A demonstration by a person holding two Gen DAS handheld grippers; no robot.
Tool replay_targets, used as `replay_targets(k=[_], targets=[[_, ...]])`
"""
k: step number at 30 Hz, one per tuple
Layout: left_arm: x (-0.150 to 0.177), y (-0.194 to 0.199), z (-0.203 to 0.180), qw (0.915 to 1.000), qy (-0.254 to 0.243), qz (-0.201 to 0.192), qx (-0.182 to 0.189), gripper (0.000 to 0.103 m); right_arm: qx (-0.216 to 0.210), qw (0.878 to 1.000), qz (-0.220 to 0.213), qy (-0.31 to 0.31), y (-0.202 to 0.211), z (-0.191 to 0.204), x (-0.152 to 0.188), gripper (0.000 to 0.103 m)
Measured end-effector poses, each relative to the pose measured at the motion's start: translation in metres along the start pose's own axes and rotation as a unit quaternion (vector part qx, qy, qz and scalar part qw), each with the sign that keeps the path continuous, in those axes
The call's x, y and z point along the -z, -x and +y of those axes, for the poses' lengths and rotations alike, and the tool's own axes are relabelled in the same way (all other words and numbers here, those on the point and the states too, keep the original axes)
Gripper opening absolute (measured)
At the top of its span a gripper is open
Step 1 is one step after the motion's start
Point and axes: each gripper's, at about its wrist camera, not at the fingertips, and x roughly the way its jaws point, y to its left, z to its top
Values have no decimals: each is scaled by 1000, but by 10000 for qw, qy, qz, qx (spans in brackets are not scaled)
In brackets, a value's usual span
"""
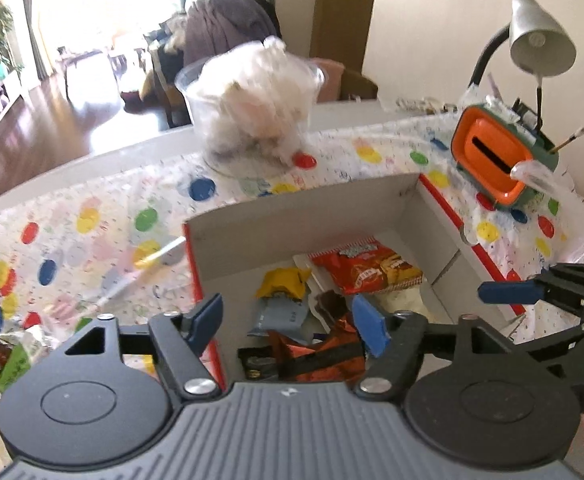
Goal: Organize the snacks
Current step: 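Withdraw both tools from the box toward the green bar and dark chocolate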
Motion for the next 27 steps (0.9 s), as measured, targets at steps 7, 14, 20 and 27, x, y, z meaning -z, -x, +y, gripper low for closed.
replay_targets(k=[7,14,20,27], targets=[[22,41,15,9989,117,-440,-146,79,-266,9993,-233,96,20,16,-1,85],[43,75,46,9956,336,-854,-206,84,-426,9978,-406,295,28,48,-4,100],[60,92,91,9939,477,-971,-226,85,-409,9968,-539,428,22,95,-8,103],[70,98,166,9951,537,-776,-305,85,-359,9967,-577,450,2,157,-16,103]])
